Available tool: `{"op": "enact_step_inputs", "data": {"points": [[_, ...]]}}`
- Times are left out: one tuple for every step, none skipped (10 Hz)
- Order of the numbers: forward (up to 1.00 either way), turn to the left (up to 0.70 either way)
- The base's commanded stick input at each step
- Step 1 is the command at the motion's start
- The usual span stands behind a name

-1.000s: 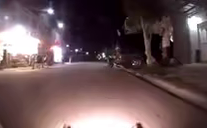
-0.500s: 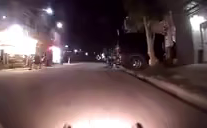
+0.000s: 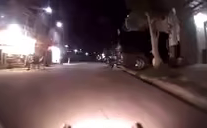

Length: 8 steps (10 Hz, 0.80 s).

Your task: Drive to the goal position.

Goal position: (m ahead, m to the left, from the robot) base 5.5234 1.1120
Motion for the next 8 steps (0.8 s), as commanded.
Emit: {"op": "enact_step_inputs", "data": {"points": [[0.60,0.00],[0.60,0.00],[0.60,0.00],[0.60,0.00],[0.60,0.00],[0.60,0.00],[0.60,0.00],[0.60,0.00]]}}
